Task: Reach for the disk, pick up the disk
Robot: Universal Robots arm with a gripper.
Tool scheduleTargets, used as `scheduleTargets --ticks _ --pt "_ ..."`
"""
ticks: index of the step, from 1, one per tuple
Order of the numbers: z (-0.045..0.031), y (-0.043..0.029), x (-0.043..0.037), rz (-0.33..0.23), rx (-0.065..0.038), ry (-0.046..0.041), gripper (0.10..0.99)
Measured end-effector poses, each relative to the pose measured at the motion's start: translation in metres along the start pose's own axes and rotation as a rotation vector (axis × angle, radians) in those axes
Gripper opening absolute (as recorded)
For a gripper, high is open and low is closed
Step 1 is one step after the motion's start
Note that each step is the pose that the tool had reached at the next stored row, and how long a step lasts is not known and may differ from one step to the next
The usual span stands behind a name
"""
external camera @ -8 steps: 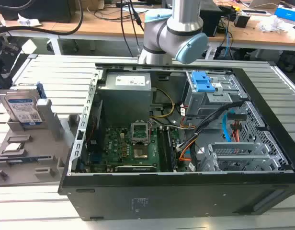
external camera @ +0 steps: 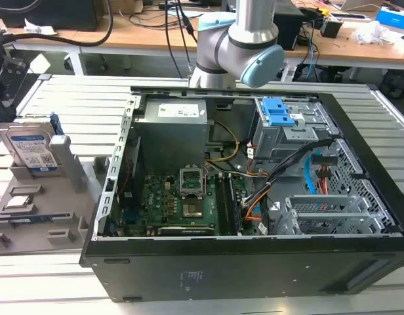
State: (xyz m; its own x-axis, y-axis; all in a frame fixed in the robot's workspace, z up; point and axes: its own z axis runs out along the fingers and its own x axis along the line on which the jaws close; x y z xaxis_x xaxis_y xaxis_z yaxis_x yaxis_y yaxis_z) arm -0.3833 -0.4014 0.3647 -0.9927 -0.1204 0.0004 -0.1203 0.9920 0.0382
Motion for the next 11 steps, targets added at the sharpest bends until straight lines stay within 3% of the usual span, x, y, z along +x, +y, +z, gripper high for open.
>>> scheduleTargets --ticks 6,11 --pt "0.0 0.0 0.0 -0.08 0.0 0.0031 0.106" --pt "0.0 0.0 0.0 -0.183 0.0 0.007 0.106"
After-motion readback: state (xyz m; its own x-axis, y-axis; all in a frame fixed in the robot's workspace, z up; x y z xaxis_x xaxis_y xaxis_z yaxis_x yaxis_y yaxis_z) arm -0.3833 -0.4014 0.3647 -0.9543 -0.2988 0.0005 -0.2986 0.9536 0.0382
